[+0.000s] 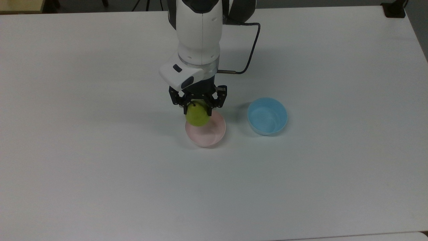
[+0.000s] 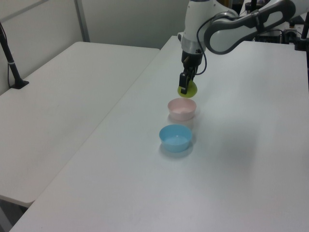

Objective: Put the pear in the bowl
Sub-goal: 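Lift the pear and carry it over the pink bowl, lowering it in, then open the gripper to release the pear into the pink bowl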

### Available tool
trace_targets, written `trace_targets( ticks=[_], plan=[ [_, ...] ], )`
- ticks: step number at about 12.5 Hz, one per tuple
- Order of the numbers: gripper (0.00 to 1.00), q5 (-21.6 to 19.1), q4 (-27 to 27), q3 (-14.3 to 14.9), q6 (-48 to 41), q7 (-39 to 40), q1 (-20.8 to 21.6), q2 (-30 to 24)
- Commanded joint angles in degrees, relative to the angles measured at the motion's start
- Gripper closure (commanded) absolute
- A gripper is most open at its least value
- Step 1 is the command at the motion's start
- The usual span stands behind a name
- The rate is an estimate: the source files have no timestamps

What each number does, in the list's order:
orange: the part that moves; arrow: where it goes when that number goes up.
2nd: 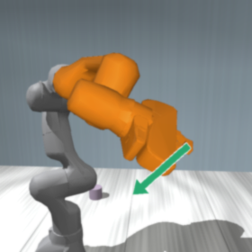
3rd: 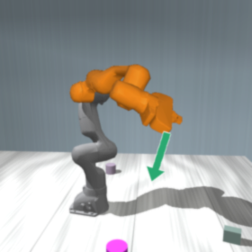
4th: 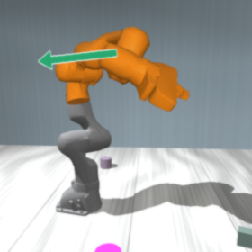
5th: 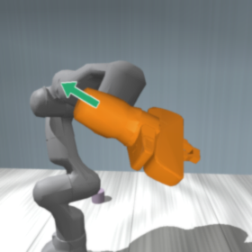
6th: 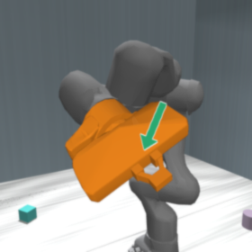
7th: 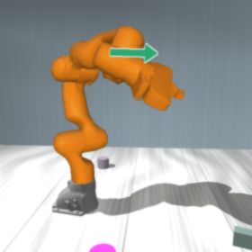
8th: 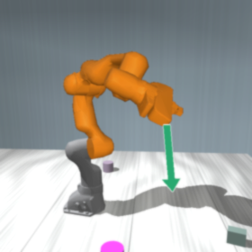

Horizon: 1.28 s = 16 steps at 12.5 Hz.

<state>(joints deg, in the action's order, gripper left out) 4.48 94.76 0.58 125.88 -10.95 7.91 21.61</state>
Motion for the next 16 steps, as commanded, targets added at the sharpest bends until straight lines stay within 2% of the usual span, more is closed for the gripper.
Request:
trace_targets(
  ticks=[1, 4, 7, 10, 12, 13, 14, 15, 16],
  plan=[
    [0.66, 0.53, 0.60, 0.73, 4.72, -1.35, 0.61, 2.73],
    [0.64, 0.70, 0.69, 0.73, 6.84, -1.26, 1.05, 4.48],
    [0.56, 2.28, 0.69, 0.73, 7.01, -1.35, 1.93, 6.07],
    [0.22, 2.37, 0.60, 0.73, 7.01, -1.35, 1.93, 6.07],
    [0.12, 2.37, 0.60, 0.73, 6.75, -1.18, 2.02, 5.90],
    [0.12, 2.37, 0.60, 0.73, 6.49, -1.18, 2.02, 5.38],
    [0.09, 2.37, 0.60, 0.73, 6.05, -1.18, 2.02, 4.33],
    [0.01, 2.29, 0.60, 0.73, 5.79, -1.26, 1.93, 2.58],
    [0.00, 2.03, 0.51, 0.73, 3.52, -1.44, 1.76, 1.08]
  ],
)
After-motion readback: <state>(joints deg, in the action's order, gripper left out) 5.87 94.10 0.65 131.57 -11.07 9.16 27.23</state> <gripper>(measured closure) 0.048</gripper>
